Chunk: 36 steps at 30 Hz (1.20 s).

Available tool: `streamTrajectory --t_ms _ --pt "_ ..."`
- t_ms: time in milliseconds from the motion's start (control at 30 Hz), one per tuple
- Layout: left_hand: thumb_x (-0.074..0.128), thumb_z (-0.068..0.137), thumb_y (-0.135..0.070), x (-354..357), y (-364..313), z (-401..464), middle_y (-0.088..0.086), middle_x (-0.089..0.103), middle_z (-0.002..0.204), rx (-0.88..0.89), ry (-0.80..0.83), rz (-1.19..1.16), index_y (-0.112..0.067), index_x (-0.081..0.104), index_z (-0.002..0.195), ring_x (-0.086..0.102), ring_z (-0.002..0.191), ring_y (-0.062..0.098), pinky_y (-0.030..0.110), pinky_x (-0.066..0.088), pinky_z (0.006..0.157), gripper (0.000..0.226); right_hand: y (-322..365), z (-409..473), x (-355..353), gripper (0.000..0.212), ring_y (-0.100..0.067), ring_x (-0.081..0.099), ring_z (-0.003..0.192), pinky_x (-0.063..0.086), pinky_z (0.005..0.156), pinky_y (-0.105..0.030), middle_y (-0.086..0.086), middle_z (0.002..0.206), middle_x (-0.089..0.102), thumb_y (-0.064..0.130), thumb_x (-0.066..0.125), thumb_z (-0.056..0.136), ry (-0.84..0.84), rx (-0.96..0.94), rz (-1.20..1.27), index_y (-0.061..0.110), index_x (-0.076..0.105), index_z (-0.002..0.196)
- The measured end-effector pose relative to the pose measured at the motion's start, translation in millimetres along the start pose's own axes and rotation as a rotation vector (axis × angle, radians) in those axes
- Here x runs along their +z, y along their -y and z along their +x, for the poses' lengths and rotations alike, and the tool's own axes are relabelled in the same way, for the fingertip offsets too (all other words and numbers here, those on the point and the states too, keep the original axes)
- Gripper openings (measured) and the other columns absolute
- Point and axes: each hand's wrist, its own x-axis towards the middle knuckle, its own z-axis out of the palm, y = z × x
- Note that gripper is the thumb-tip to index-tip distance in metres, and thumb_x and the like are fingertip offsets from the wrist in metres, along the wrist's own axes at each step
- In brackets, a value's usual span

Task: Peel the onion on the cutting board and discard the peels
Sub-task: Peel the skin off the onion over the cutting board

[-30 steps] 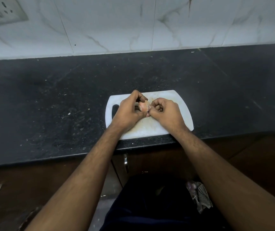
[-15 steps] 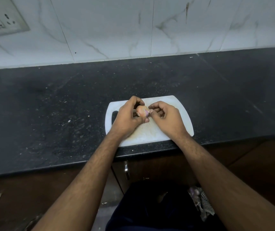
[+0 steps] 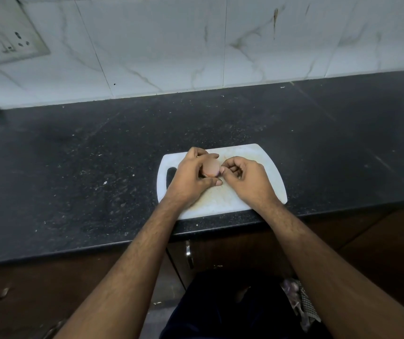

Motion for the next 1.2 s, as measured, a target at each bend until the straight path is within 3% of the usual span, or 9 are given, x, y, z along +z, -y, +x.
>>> streamTrajectory --t_ms 167,300,433,733,1100,1200 --pt "0.095 0.073 -0.016 -2.4 -1.6 -1.7 -0.008 0.060 0.121 -0.017 -0.055 -0.063 -0.020 0.068 0.124 0.060 0.106 0.001 0.007 0.047 0.085 0.057 -1.7 0.7 -1.1 0.002 -0.006 0.064 0.075 0.049 0.068 -0.010 0.007 0.081 0.072 0.023 0.071 0.094 -0.064 0.013 0.011 0.024 0.072 0.092" --pt "0.096 0.071 -0.013 -2.8 -3.1 -2.1 -0.007 0.070 0.115 -0.064 -0.037 -0.122 -0.020 0.068 0.120 0.064 0.096 -0.002 0.010 0.050 0.081 0.057 0.8 -0.1 -1.5 0.011 -0.004 0.067 0.085 0.052 0.077 -0.012 0.013 0.091 0.074 0.019 0.071 0.094 -0.014 -0.054 0.030 0.026 0.074 0.103" --pt "0.097 0.070 -0.013 -0.6 -0.7 -1.1 -0.006 0.071 0.114 -0.045 -0.022 -0.108 -0.019 0.071 0.123 0.067 0.102 0.005 0.013 0.052 0.085 0.060 3.2 -1.7 -1.2 0.009 -0.002 0.069 0.086 0.054 0.079 -0.014 0.014 0.090 0.076 0.024 0.072 0.095 -0.025 -0.062 0.051 0.022 0.076 0.103" --pt "0.096 0.070 -0.014 -0.8 -0.8 -1.7 -0.007 0.070 0.116 0.017 -0.008 -0.045 -0.016 0.072 0.131 0.064 0.107 0.001 0.006 0.045 0.089 0.065 3.1 -2.3 -3.1 0.010 -0.003 0.071 0.084 0.056 0.081 -0.019 0.012 0.088 0.077 0.023 0.078 0.090 -0.017 -0.037 0.076 0.019 0.080 0.099" --pt "0.096 0.070 -0.015 -1.2 -2.6 -1.8 -0.007 0.070 0.116 0.009 -0.003 -0.020 -0.014 0.071 0.131 0.062 0.106 -0.004 0.003 0.044 0.089 0.065 7.2 -4.7 -2.3 0.007 -0.005 0.070 0.077 0.053 0.072 -0.012 0.011 0.080 0.076 0.018 0.077 0.089 -0.035 -0.016 0.067 0.025 0.078 0.089" --pt "0.096 0.070 -0.014 -1.1 -3.3 -1.7 -0.007 0.070 0.116 0.010 -0.009 -0.015 -0.014 0.071 0.130 0.063 0.105 -0.003 0.003 0.044 0.089 0.065 7.7 -6.4 -0.8 0.005 -0.001 0.066 0.067 0.052 0.067 -0.012 0.010 0.072 0.074 0.018 0.077 0.089 -0.051 -0.006 0.057 0.022 0.075 0.086"
